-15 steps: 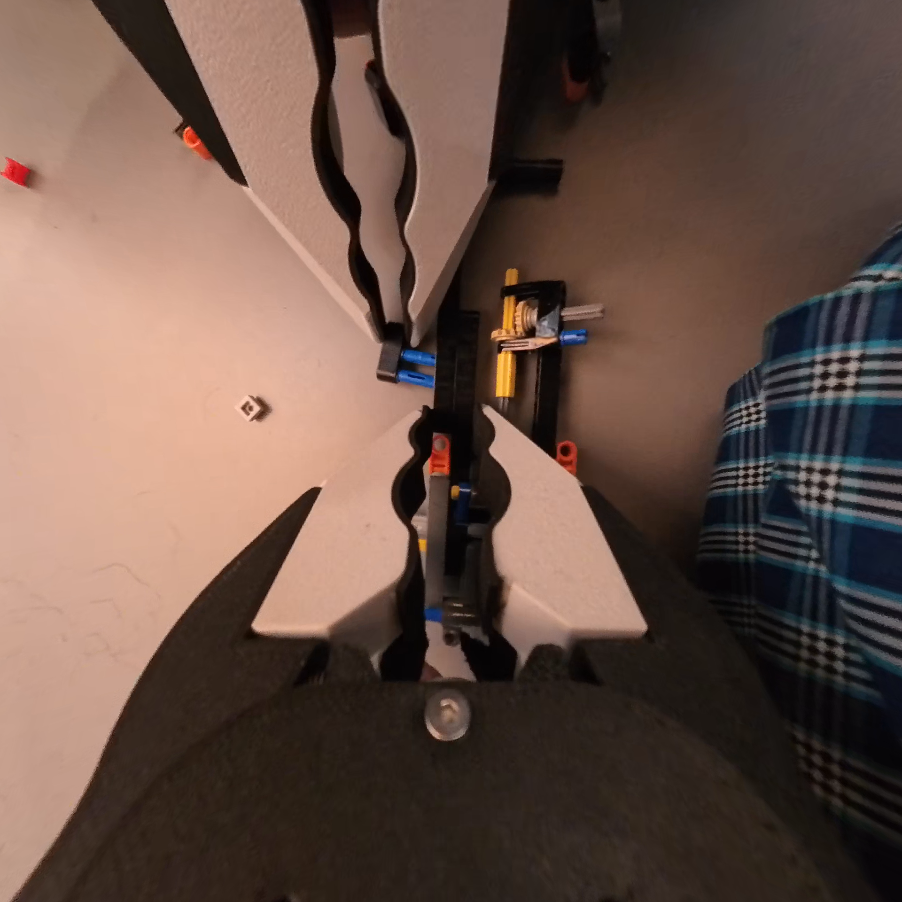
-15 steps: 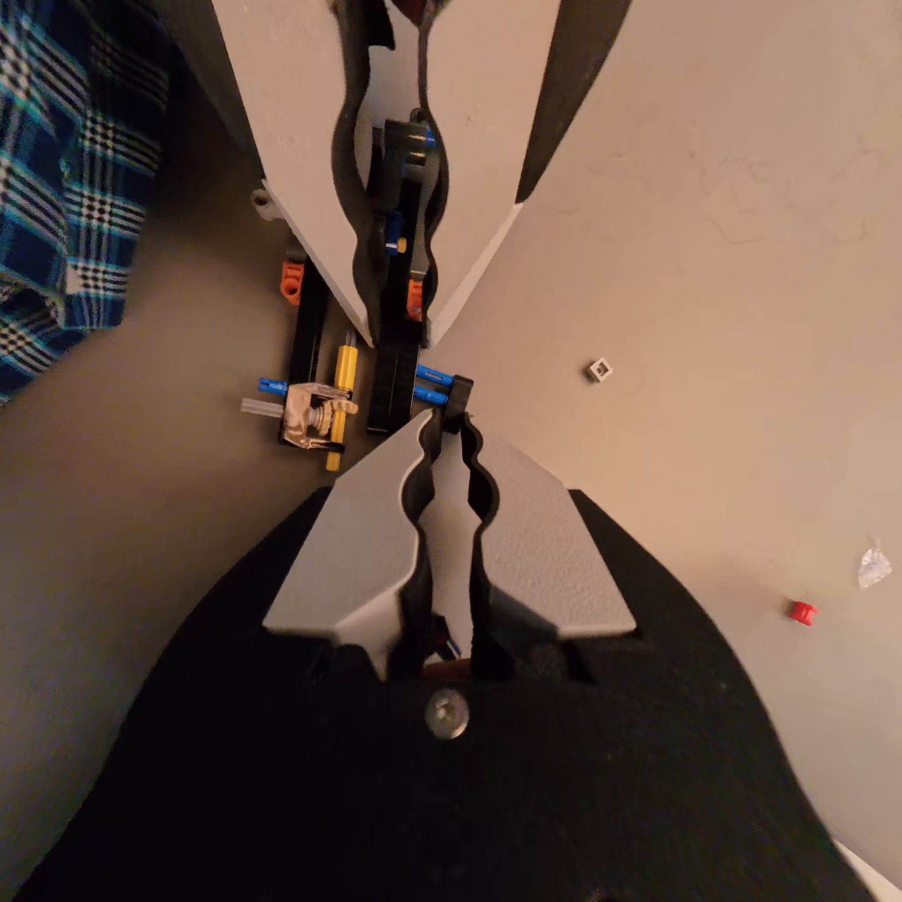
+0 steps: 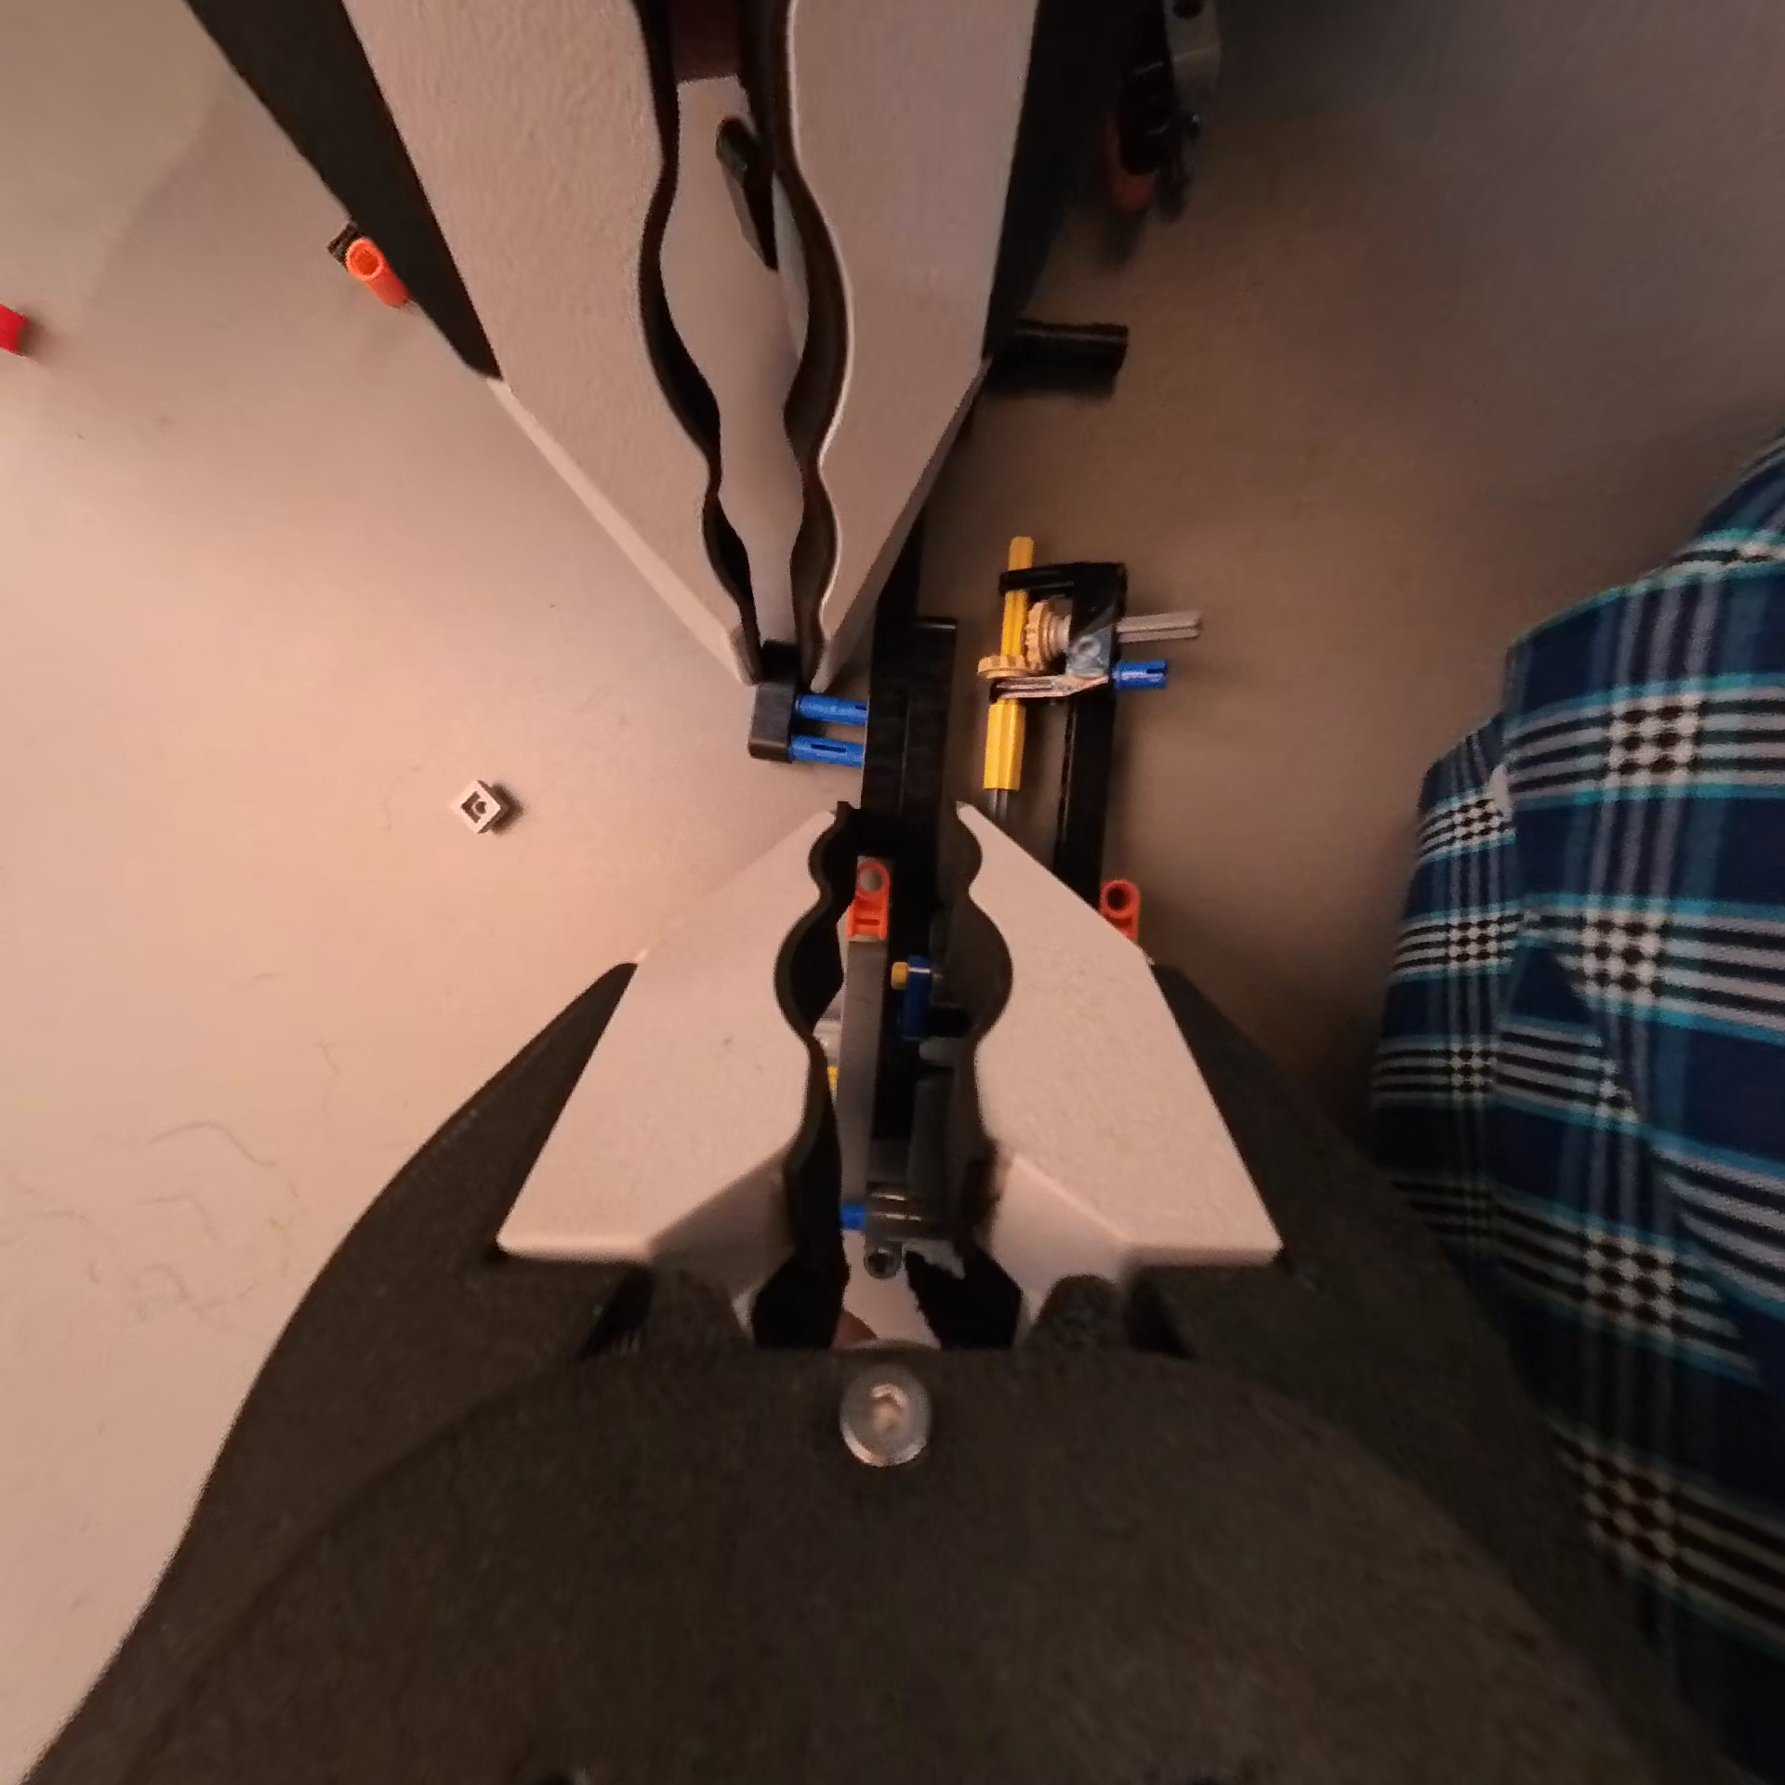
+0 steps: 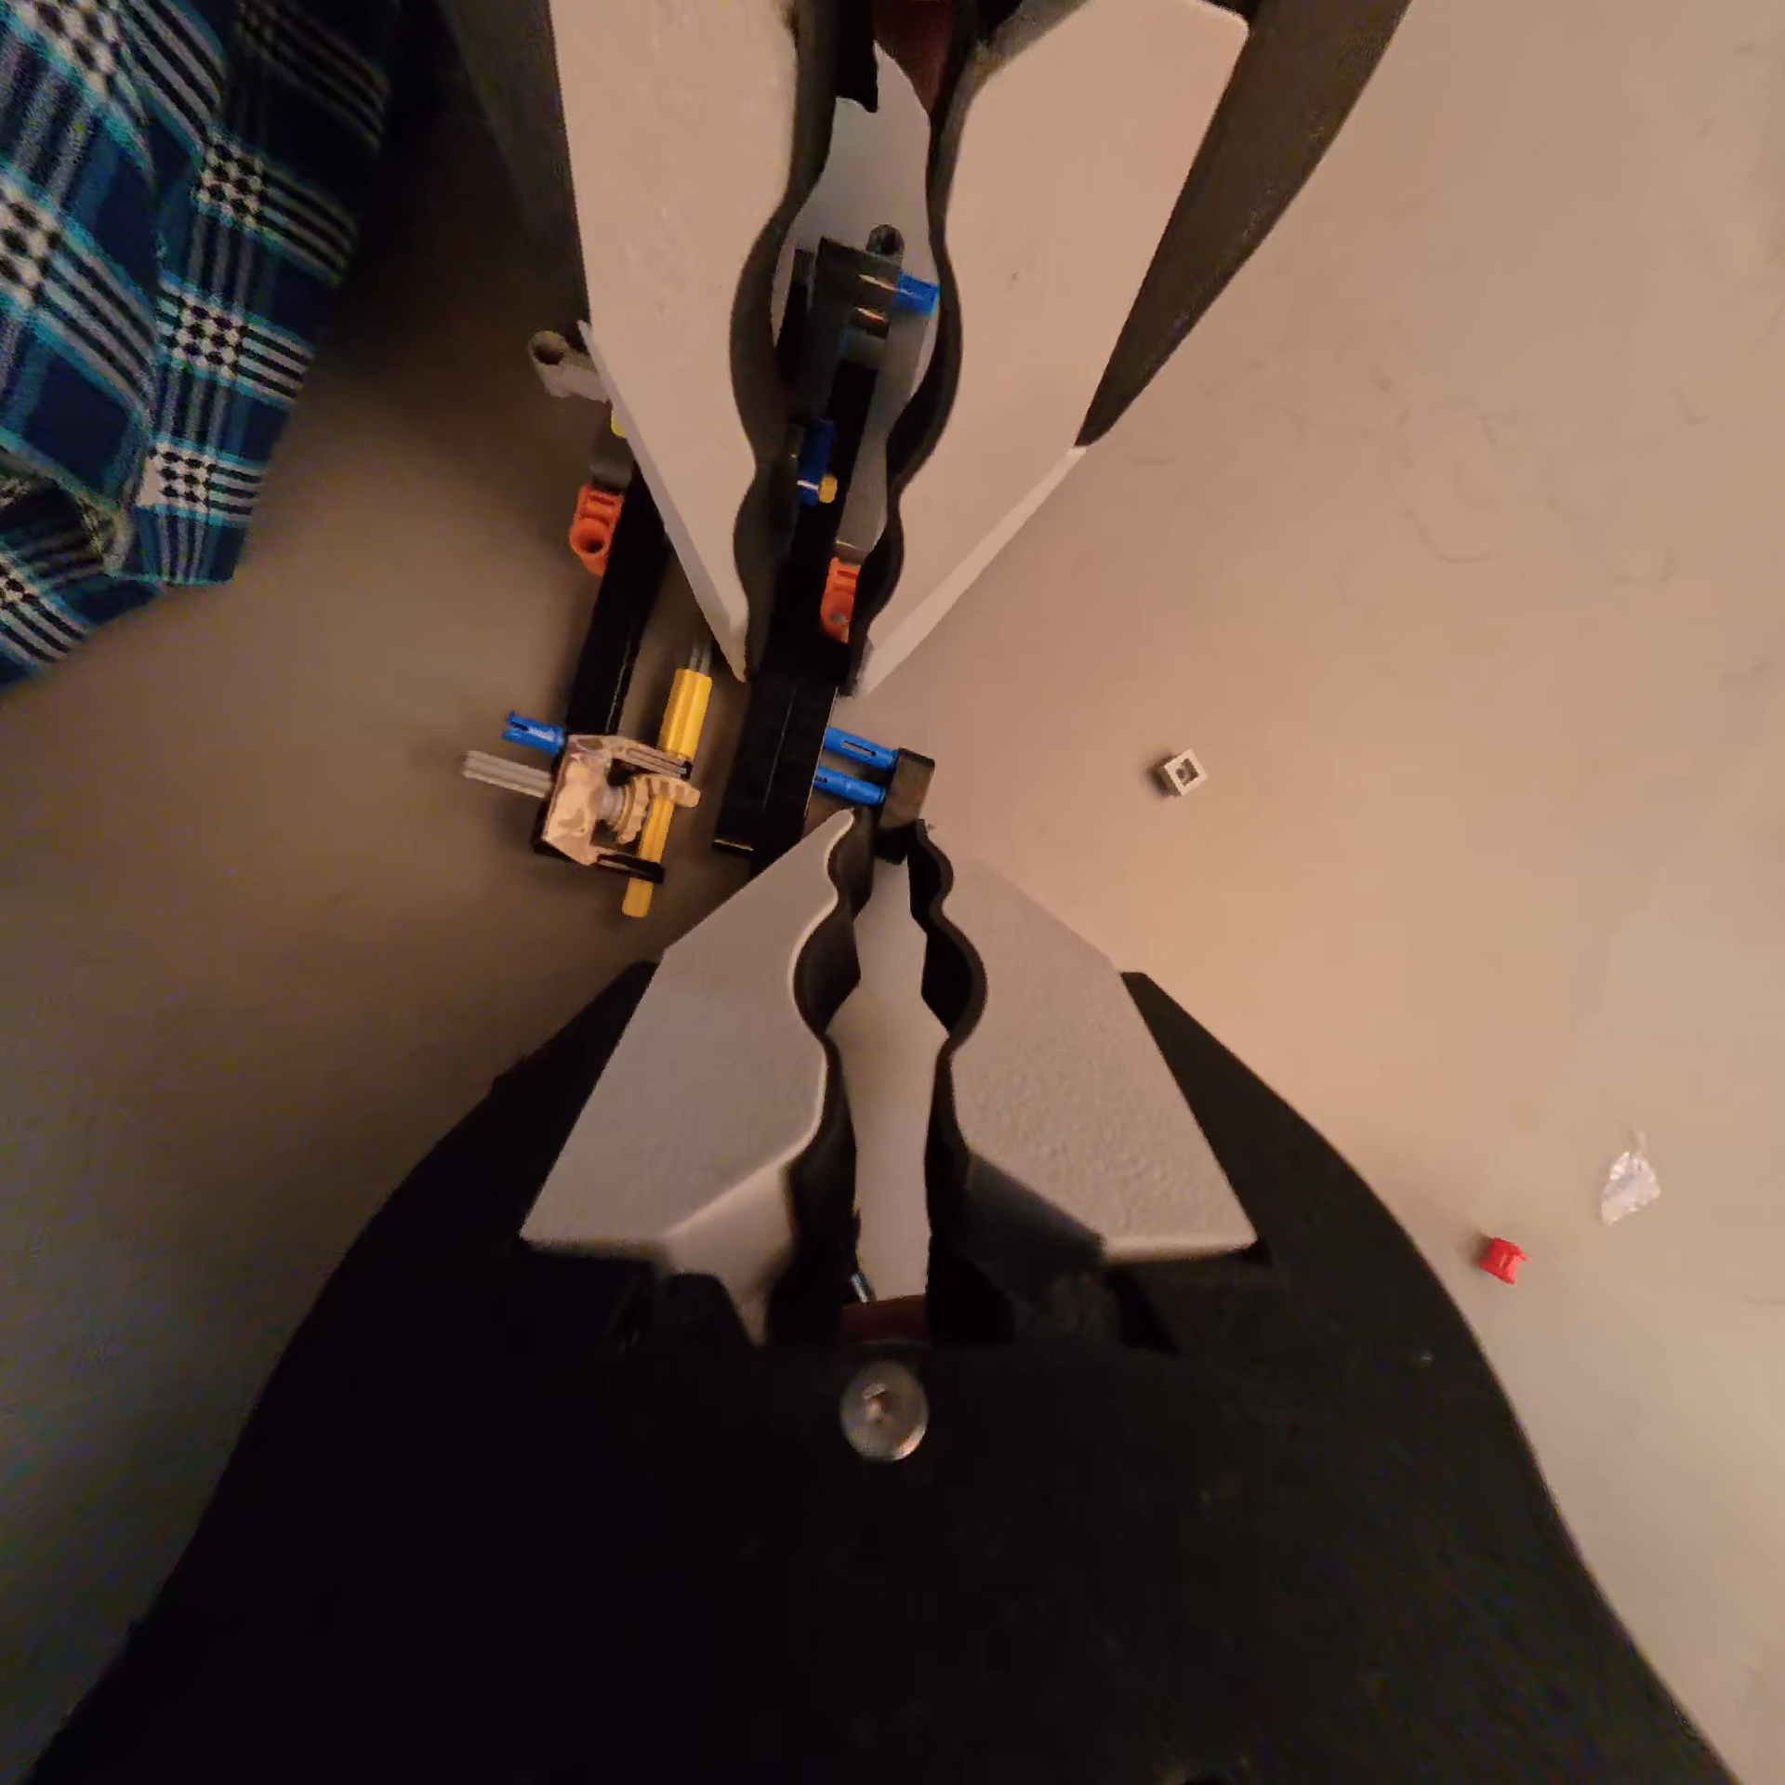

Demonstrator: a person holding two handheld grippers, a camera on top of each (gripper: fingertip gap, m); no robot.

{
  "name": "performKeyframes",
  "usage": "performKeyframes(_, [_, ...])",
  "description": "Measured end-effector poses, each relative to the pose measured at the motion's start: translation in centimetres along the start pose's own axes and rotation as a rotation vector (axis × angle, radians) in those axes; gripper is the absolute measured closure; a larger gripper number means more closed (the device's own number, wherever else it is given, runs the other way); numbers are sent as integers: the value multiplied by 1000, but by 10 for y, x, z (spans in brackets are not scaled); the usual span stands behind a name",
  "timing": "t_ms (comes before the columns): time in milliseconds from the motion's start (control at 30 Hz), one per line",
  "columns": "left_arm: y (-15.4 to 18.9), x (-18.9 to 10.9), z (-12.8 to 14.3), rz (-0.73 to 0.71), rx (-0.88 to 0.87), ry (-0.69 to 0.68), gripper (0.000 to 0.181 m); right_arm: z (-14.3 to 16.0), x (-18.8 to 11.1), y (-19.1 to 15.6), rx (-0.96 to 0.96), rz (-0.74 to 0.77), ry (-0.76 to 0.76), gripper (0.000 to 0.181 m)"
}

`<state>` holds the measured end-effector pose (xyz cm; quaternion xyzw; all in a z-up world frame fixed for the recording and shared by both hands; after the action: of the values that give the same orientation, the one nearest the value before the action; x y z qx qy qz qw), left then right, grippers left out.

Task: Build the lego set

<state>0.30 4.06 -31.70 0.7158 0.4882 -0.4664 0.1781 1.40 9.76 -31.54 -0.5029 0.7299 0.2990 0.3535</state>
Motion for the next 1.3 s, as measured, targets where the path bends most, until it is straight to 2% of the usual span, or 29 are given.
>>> performKeyframes(267, [0, 0, 1, 8, -6, -4, 165, 0, 2, 0, -38, 23, -32, 178])
performKeyframes(500, [-1, 1, 1, 13, 7, -2, 166, 2, 3, 3, 99, -37, 20, 172])
performKeyframes(700, [-2, 1, 1, 17, 5, -1, 166, 3, -9, 9, 238, -109, 88, 170])
performKeyframes(867, [-2, 2, 0, 16, 2, 5, 166, -4, -2, 15, 358, -147, 153, 173])
performKeyframes(1300, [-3, 3, 0, 0, -12, 9, 165, -3, 4, 13, 306, -150, 126, 177])
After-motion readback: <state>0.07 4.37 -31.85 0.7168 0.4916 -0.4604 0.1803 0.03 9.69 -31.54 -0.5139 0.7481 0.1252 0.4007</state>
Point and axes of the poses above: each gripper's, where its closed fingertips meet, x out along the fingers, z out of its underside, y = z × x across the jaws, the point moved 3 cm from there along -x, back along the fingers, and after that the axes turned 9 degrees about -z, right-handed, at the moved point
